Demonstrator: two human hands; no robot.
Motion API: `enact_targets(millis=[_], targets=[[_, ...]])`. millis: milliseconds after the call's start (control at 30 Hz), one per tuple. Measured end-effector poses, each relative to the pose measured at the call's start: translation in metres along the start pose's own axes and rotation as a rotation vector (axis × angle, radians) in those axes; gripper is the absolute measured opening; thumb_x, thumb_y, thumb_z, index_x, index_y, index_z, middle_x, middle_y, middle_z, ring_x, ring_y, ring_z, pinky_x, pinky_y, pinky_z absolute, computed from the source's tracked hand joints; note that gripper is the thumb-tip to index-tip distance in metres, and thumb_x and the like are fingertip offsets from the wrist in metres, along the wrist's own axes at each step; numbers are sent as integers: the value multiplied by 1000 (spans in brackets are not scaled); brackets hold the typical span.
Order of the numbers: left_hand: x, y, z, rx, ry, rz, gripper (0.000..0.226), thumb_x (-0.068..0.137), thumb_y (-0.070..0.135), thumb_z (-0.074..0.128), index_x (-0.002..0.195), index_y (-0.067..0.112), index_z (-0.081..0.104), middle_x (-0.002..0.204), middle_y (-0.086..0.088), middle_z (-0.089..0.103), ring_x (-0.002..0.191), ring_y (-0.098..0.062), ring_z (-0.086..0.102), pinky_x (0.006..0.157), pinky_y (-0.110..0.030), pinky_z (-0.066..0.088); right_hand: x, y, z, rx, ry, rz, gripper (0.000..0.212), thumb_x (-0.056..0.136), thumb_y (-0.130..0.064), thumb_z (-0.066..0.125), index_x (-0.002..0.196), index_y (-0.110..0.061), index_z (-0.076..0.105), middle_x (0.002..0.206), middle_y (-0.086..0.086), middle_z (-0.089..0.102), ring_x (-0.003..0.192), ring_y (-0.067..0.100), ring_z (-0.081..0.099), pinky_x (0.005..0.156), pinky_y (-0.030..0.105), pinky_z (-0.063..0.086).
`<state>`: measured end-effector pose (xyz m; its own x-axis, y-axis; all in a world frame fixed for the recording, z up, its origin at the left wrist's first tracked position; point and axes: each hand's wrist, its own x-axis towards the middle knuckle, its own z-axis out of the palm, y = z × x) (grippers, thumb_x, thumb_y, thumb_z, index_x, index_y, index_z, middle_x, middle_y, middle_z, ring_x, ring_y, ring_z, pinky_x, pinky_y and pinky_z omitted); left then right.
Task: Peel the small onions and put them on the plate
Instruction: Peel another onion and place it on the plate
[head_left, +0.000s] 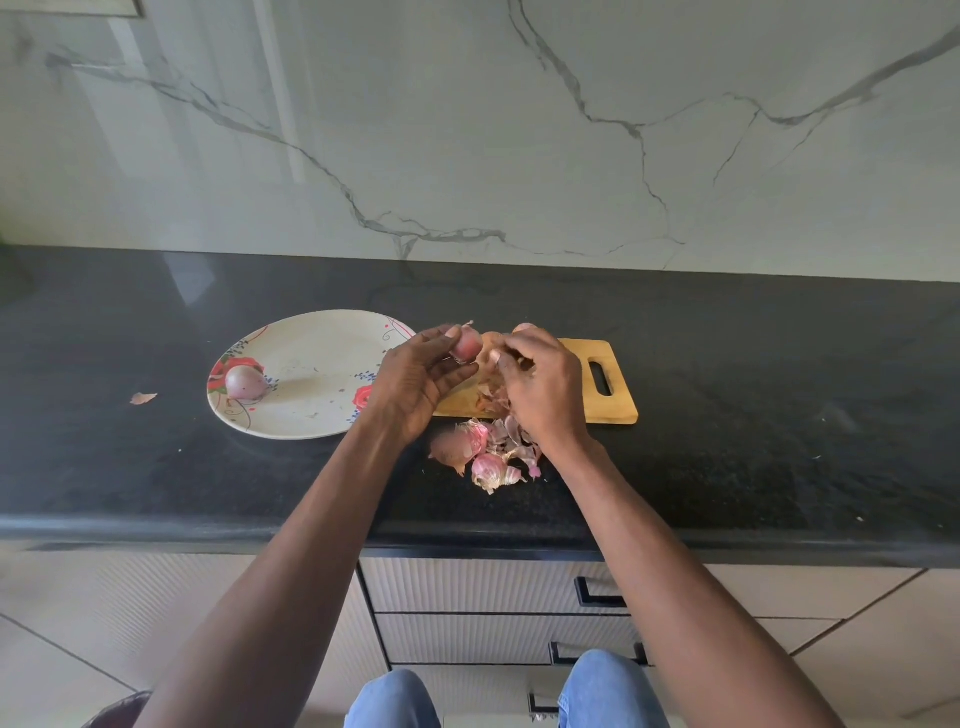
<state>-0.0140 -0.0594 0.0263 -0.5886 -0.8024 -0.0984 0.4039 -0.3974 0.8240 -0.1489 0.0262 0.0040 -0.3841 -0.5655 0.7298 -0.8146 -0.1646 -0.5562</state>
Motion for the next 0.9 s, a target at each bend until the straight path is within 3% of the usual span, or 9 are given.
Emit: enact_targets(millis=[133,333,633,900], targets=[[-1,0,2,22,-26,0,22,92,5,65,113,-2,63,97,-13,72,80,-19,74,68,-29,60,1,-1,0,89,-51,51,25,87,-5,75,112,-8,75,103,2,69,96,11,65,83,17,54],[0,-3,3,52,-56,8,38,73,10,73,108,-2,65,96,-14,73,84,-21,74,72,-30,62,0,-2,0,63,-35,20,20,84,1,75,103,-5,77,98,0,68,93,11,64,85,21,56],[2,-6,3,113,-13,45,10,88,-1,68,97,-1,67,87,-13,75,78,-22,74,67,-28,61,0,-1,1,17,-91,-60,14,84,3,75,96,-4,72,97,0,63,93,17,64,83,33,58],[3,-7,3,122,4,17,7,89,5,69,93,1,67,86,-14,74,78,-24,75,70,-31,63,-1,0,4,31,-74,-73,12,82,1,78,92,-3,73,94,2,65,90,19,64,78,35,58]])
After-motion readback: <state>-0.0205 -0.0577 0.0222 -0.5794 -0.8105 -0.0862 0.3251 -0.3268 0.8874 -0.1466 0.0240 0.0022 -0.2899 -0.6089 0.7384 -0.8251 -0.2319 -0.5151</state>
